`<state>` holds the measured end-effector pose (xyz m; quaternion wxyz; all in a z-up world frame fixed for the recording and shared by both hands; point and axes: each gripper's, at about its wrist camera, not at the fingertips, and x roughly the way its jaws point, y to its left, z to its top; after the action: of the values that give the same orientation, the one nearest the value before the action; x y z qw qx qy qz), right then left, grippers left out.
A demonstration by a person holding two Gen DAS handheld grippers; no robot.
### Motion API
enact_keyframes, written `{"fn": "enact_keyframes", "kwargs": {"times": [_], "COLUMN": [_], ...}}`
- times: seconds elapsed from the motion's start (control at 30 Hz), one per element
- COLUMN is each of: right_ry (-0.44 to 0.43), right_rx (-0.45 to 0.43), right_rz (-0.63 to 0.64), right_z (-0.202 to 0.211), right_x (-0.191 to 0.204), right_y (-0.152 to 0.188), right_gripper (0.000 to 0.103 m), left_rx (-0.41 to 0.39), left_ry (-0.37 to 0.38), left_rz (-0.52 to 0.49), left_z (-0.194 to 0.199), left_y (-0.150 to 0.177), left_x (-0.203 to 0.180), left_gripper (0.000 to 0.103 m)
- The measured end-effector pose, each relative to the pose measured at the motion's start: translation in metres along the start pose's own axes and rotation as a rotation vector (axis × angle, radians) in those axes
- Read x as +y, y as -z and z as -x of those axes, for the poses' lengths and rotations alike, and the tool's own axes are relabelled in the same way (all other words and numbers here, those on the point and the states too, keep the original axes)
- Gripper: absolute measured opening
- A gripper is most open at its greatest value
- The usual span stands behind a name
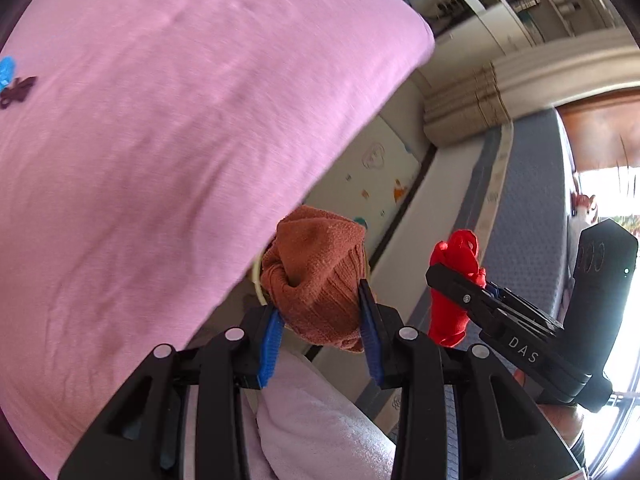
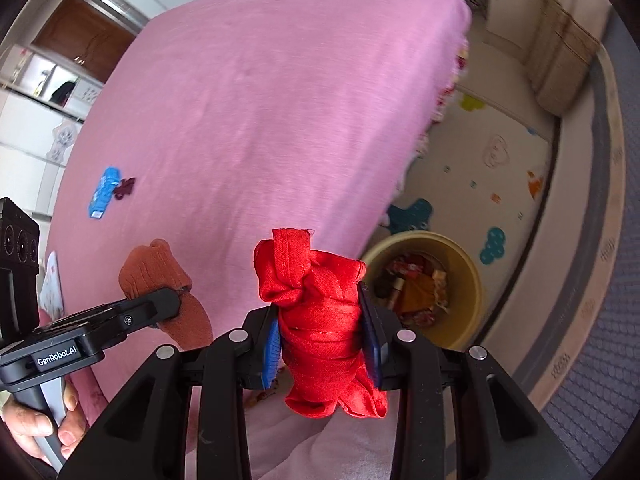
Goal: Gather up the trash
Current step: 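Carry the orange sock and red cloth over the yellow bin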
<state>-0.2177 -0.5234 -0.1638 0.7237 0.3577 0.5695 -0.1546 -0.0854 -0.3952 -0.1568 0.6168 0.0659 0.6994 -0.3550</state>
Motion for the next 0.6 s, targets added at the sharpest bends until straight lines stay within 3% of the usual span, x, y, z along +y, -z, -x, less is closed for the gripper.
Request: {"fn": "enact_keyframes", "kwargs": {"times": [0.27,0.6], "right_ry": [0.02,0.013], "right_rx": [0.046,0.116], "right_rz": [-0.097,-0.19], "right_z": [-0.012,-0.06], "right_x": [-0.071,-0.124], "right_y": [0.016,0.03], "right_gripper": [0.033,0.033], "left_rx": [0.139,0.282], "left_ry": [-0.017,-0.051], "left_rz": [-0.08,-0.115], "left_z": [-0.076,-0.161], "left_y": [0.004,0.004], "left_x": [-0.054,-0.069], "left_gripper": [0.035,0.035]}}
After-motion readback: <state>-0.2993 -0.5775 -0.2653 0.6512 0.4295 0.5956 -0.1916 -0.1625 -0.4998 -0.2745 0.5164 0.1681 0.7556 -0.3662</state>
